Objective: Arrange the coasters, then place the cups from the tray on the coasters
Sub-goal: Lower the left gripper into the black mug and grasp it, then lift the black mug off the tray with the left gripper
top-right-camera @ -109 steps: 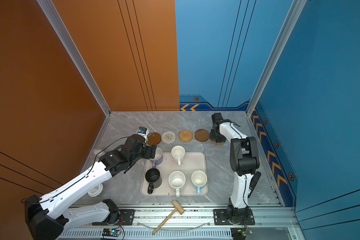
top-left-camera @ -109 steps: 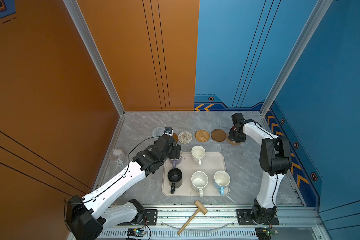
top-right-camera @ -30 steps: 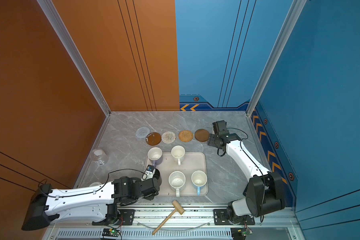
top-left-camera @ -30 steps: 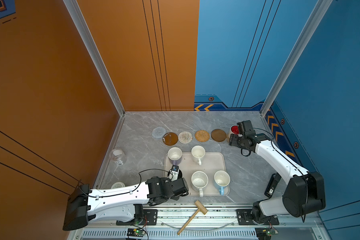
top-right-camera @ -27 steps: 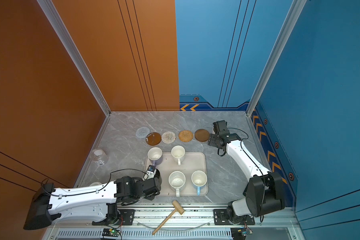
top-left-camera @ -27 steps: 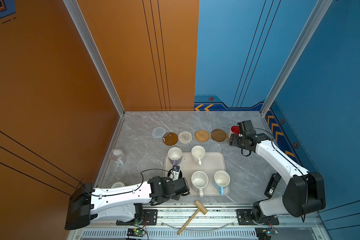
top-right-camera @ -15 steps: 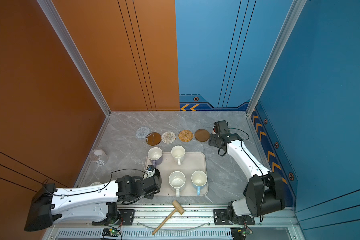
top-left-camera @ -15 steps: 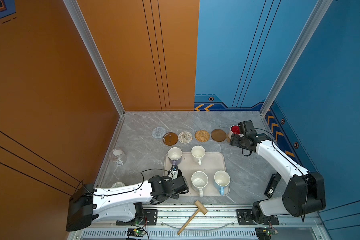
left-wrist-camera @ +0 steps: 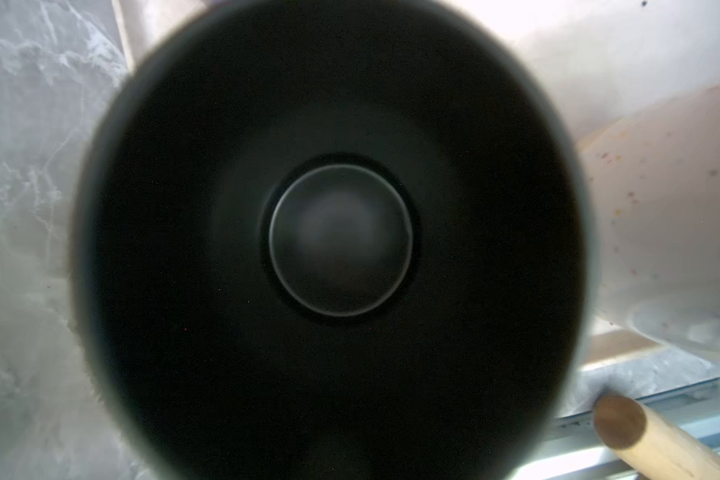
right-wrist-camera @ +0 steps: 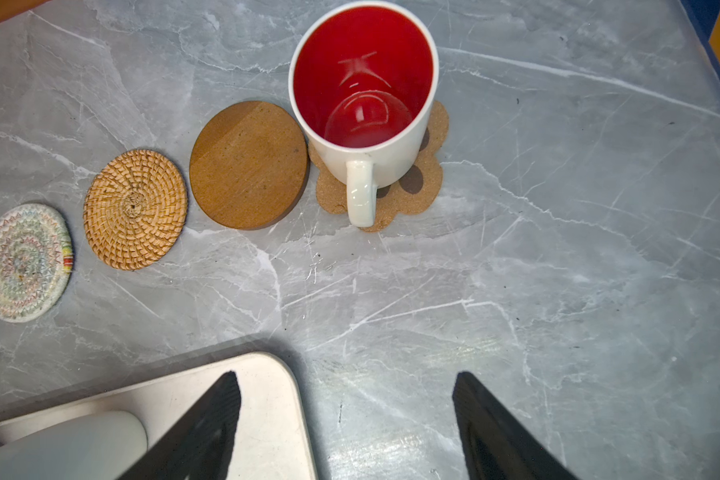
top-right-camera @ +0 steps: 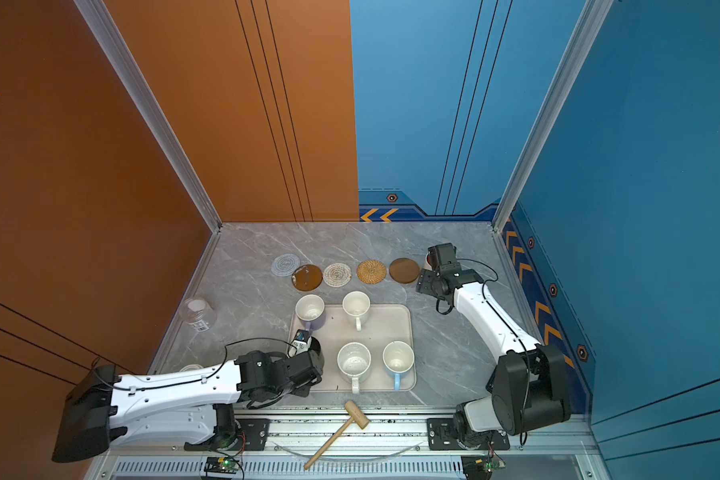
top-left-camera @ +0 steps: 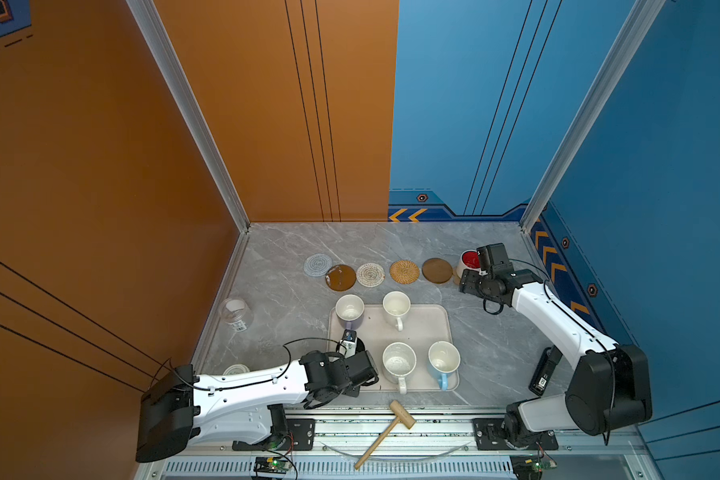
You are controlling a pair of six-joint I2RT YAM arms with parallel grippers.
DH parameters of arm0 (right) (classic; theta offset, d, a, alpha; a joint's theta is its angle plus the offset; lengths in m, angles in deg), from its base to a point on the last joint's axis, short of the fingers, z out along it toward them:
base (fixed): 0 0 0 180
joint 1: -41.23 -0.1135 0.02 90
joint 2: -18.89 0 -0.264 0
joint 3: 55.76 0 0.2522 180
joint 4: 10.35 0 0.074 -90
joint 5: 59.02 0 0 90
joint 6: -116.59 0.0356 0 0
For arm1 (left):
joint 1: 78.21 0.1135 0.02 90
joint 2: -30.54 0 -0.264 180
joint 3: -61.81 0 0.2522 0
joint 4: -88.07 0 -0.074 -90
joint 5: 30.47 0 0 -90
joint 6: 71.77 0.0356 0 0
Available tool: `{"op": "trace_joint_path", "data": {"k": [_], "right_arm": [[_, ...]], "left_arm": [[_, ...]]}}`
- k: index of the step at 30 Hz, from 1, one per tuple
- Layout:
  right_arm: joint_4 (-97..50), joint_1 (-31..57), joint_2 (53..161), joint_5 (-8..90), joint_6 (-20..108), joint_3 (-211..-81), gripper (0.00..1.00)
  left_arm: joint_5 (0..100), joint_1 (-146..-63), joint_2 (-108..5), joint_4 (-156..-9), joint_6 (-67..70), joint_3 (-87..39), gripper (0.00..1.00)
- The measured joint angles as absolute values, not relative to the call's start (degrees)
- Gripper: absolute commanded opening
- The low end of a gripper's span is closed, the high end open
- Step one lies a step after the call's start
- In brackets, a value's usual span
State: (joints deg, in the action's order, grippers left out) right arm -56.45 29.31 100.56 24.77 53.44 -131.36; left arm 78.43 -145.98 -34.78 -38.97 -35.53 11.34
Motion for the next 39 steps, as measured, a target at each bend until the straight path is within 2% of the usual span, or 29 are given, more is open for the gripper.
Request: {"op": "trace_joint_path", "data": {"k": [2, 3, 17, 31, 35, 39], "right_arm": [[-56.4, 29.5, 100.5, 24.8, 53.4, -131.3, 0.79], [-56.5, 29.6, 100.4, 24.8, 53.4, -131.3, 0.79], [-56.4, 29.7, 99.3, 24.8, 53.6, -130.0, 0.79], [-56.4, 29.7, 99.1, 25.2, 53.6, -129.7, 0.77], [-56.2, 29.7, 99.1, 26.1, 53.6, -129.7, 0.76], [-56.1, 29.7, 99.1, 26.8, 53.6, -129.7, 0.76]], "left_arm": [[78.3, -146.0, -34.8, -39.6, -35.7, 11.4, 0.01], [78.4, -146.0, -34.8, -39.7, -35.7, 11.5, 0.00], [79.3, -148.3, -33.1, -33.7, -35.8, 8.8, 0.00], [86.1, -151.6, -27.6, -25.6, -36.2, 1.0, 0.00], [86.6, -148.7, -26.4, -23.6, -34.3, -2.4, 0.00], [86.8, -141.7, -26.4, -23.2, -30.0, -6.6, 0.00]]}}
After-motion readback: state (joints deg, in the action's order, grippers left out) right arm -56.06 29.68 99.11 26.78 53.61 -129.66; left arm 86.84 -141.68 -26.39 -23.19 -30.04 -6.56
